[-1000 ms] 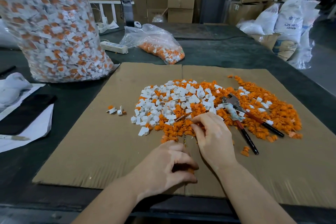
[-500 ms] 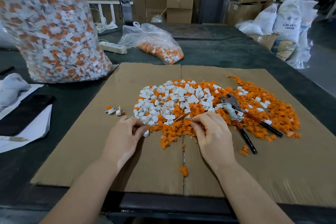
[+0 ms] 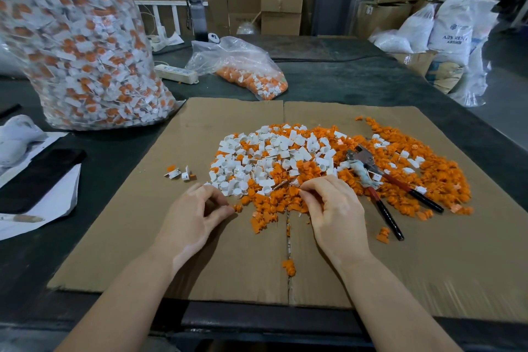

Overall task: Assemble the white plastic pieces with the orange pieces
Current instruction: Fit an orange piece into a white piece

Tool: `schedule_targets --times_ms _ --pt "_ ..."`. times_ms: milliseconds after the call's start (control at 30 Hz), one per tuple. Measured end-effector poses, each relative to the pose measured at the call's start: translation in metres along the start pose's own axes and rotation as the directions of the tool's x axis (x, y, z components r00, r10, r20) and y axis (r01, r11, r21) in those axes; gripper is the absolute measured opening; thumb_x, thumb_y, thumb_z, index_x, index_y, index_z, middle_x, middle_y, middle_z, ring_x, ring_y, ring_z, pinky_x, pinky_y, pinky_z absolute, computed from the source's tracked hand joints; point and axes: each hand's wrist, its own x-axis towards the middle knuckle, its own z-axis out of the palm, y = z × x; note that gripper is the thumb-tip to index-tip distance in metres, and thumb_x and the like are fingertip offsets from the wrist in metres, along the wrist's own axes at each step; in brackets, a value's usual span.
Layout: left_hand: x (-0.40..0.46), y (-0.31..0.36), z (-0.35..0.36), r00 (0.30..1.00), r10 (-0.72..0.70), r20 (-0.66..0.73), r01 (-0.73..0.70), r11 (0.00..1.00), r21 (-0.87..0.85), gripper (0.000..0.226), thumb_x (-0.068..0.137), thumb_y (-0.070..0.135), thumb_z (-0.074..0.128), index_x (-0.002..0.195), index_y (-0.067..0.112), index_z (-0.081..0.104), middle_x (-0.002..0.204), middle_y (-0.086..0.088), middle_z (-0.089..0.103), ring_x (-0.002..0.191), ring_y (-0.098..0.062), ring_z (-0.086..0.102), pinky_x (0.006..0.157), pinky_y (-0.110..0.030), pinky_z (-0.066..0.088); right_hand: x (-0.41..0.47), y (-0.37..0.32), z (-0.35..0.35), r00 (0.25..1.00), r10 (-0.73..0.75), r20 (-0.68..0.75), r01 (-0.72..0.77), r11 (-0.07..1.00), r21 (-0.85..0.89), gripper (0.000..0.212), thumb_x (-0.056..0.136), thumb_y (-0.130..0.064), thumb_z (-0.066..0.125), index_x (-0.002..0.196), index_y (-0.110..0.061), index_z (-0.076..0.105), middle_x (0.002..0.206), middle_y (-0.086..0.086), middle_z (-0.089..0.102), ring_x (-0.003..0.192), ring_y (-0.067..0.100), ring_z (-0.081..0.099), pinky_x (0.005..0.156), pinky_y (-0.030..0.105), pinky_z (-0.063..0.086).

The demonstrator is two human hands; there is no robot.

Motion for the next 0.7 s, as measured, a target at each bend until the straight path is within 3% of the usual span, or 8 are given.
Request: schedule_targets --times_ms 100,233,433,600,700 --pt "-0.001 -0.001 -0.002 1.0 -0.012 -0.002 0.012 1.0 0.023 0.009 0.081 0.033 0.068 0.083 0.031 0.059 0.086 0.011 0.048 0.076 -0.001 0.047 0.06 -0.009 0.03 0.0 0.0 0.0 1.0 0.002 0.005 -0.002 1.0 -0.005 0.006 0.08 -0.002 0.07 0.083 -0.007 0.069 0.08 0.002 0.066 0.077 0.019 0.061 0.074 0.037 0.051" --pt "-0.001 0.0 -0.005 1.0 -0.017 0.017 0.016 0.999 0.045 0.011 0.08 0.033 0.068 0.077 0.028 0.06 0.084 0.011 0.046 0.075 -0.002 0.045 0.058 -0.009 0.029 0.0 -0.001 -0.001 1.0 -0.013 -0.009 0.013 1.0 -0.005 0.006 0.079 -0.002 0.071 0.083 -0.006 0.069 0.079 0.003 0.066 0.076 0.019 0.061 0.073 0.034 0.051" --pt "-0.009 -0.002 -0.007 1.0 0.021 0.011 -0.021 1.0 0.0 0.019 0.082 0.025 0.069 0.073 0.032 0.054 0.082 0.012 0.057 0.077 -0.001 0.051 0.063 -0.007 0.036 0.0 0.0 0.0 1.0 -0.022 -0.019 0.022 1.0 -0.012 0.007 0.078 -0.001 0.072 0.082 -0.006 0.069 0.078 0.003 0.066 0.075 0.018 0.061 0.073 0.029 0.048" --pt "-0.012 -0.001 -0.007 0.999 -0.005 -0.047 0.002 0.997 -0.084 0.025 0.081 0.019 0.07 0.097 0.033 0.057 0.087 0.014 0.054 0.08 -0.001 0.052 0.066 -0.005 0.036 -0.001 0.001 0.0 0.999 -0.024 -0.027 0.024 1.0 0.003 0.006 0.079 -0.001 0.071 0.082 -0.006 0.069 0.078 0.003 0.066 0.074 0.018 0.061 0.072 0.031 0.05" --pt "-0.01 0.005 -0.004 0.994 -0.023 -0.11 0.013 0.996 -0.093 0.006 0.083 0.022 0.068 0.087 0.027 0.068 0.085 0.014 0.054 0.079 0.0 0.05 0.066 0.0 0.032 -0.001 0.001 0.001 0.999 -0.029 -0.034 0.03 0.999 0.019 0.007 0.079 0.0 0.071 0.083 -0.006 0.069 0.078 0.003 0.067 0.075 0.017 0.062 0.07 0.034 0.053"
